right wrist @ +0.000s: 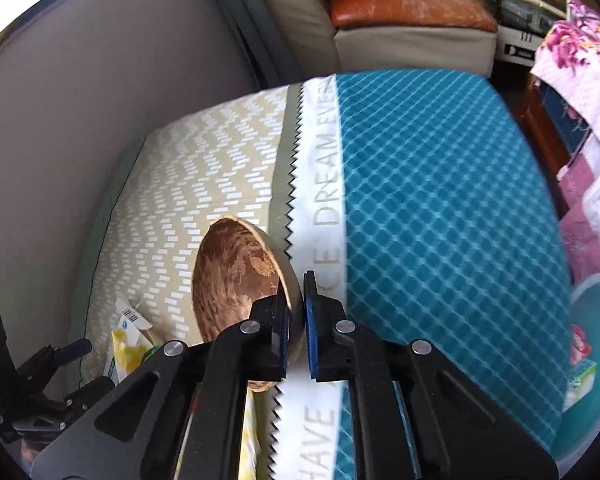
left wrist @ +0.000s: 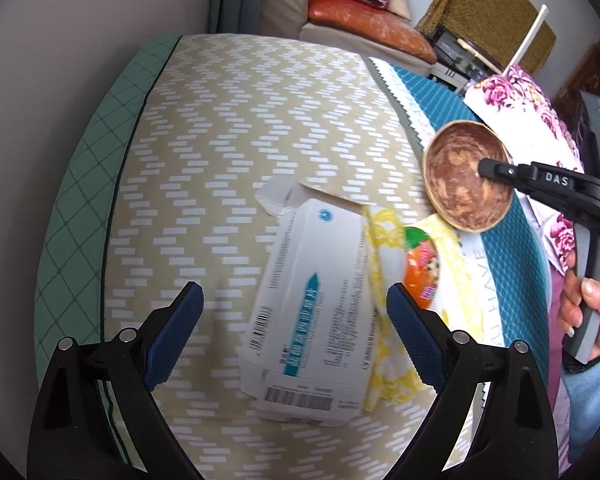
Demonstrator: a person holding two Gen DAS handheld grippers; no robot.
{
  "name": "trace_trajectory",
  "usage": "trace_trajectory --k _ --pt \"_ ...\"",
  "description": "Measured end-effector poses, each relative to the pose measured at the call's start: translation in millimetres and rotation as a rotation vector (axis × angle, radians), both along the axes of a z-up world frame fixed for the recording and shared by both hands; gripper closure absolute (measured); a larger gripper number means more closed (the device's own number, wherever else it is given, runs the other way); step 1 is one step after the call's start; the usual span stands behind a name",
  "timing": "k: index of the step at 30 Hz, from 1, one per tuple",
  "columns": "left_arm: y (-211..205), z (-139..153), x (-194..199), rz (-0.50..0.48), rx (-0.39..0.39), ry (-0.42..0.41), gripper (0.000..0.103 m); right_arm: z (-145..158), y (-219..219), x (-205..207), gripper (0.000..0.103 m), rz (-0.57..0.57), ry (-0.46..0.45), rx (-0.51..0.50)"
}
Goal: Collect trash
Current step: 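Grasp the brown round shell with right while left grasps the orange candy egg, then carry the shell to the teal bin with right while left carries the candy egg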
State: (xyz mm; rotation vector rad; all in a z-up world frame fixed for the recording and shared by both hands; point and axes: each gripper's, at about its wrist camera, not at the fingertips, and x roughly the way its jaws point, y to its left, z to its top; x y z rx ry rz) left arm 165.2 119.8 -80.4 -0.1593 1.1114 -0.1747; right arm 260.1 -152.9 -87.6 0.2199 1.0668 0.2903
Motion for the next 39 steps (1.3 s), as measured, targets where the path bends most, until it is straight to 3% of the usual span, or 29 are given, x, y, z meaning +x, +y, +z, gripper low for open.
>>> trace_trajectory --k 5,6,7,9,11,15,19,22,24,26,34,39 --pt "-20 19 -9 -0.026 0.0 -0.053 0.01 16 -28 -27 0.096 -0.042 -0.009 0.026" --pt "-27 24 -12 -0.041 0.007 -0.075 0.015 18 -32 -33 0.096 -0.045 -0.011 0.029" --pt "-35 29 -13 -0.06 0.019 -0.09 0.021 19 -40 -41 0.096 -0.054 -0.012 0.035" --pt "-48 34 -15 -0.092 0.033 -0.1 0.052 21 -48 -48 0.096 -0.064 -0.012 0.047" --pt "-63 38 -16 -0.137 0.027 -0.098 0.072 24 -60 -60 0.096 -0.077 -0.015 0.064" --pt "-96 30 -12 -0.21 0.057 -0.073 0.072 30 -76 -82 0.096 -0.096 -0.018 0.086" --pt "-110 9 5 -0.197 0.1 -0.023 0.072 31 -90 -96 0.096 -0.11 -0.012 0.107" --pt "-111 -3 14 -0.178 0.144 -0.004 0.065 29 -99 -100 0.096 -0.118 -0.01 0.12" --pt "-112 -9 19 -0.17 0.176 0.008 0.051 28 -104 -102 0.096 -0.124 -0.008 0.131" --pt "-114 -12 20 -0.169 0.19 0.005 0.05 26 -109 -103 0.096 -0.13 -0.004 0.141" --pt "-123 -27 25 -0.175 0.194 0.021 0.051 19 -118 -106 0.096 -0.148 0.009 0.16" --pt "-107 0 19 -0.12 0.083 -0.014 0.051 21 -129 -112 0.096 -0.17 0.001 0.162"
